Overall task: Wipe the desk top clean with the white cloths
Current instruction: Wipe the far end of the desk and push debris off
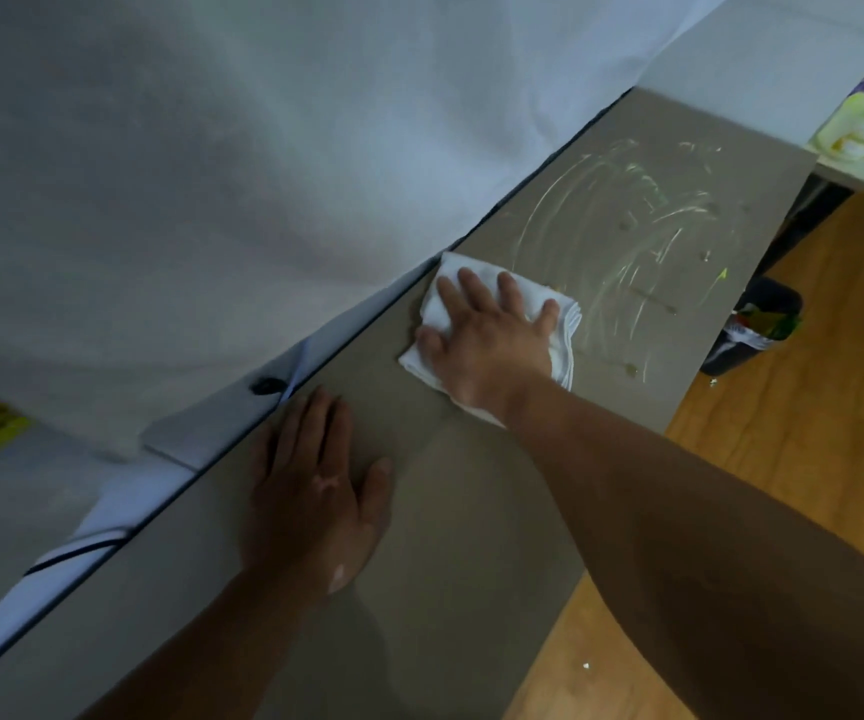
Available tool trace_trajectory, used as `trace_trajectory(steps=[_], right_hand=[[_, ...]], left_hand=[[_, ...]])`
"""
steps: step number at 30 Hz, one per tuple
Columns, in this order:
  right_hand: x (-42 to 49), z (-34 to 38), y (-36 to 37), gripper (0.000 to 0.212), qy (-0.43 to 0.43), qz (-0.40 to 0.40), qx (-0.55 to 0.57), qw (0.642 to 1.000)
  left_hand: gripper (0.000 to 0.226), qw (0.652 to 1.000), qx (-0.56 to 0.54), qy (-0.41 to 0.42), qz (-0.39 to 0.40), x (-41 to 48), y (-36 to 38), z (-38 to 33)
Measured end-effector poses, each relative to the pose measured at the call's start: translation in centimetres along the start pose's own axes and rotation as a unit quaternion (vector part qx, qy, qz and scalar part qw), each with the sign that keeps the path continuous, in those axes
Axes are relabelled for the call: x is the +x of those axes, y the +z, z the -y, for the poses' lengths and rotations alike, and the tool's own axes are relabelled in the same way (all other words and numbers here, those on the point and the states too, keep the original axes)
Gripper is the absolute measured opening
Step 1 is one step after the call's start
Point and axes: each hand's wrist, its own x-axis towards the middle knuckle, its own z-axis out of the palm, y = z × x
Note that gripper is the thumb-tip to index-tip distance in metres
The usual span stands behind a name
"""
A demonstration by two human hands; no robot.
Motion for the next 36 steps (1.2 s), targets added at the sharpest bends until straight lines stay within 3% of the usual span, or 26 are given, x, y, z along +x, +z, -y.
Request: trace_trajectory(steps=[8,13,22,26,36], right_hand=[[4.9,-0.5,-0.9,0.067,0.107,-0.017,0.006,0.994],[1.7,-0.3,-1.0,0.067,0.055,0.002,-0.008,0.998],[-14.1,-1.3,1.3,0.067,-0.048,-0.001,-0.011,0.999],[-14.8,-4.0,1.3,0.063,-0.079,-0.003,-0.002,0.997],[-5.3,-12.1,-1.7,0.064,0.055,-0.031,-0.009,0.998]], left_hand=[[0.077,0.999,0.048,0.008,0.008,0.9,0.5,-0.3],[0.079,0.999,0.041,0.009,0.019,1.3,0.7,-0.6],[0.066,1.000,0.014,0.018,-0.015,2.4,0.7,-0.8],[0.065,1.000,-0.012,0.016,-0.008,4.5,0.9,-2.7],[0.071,0.999,-0.021,0.036,0.004,7.7,2.7,-5.5]])
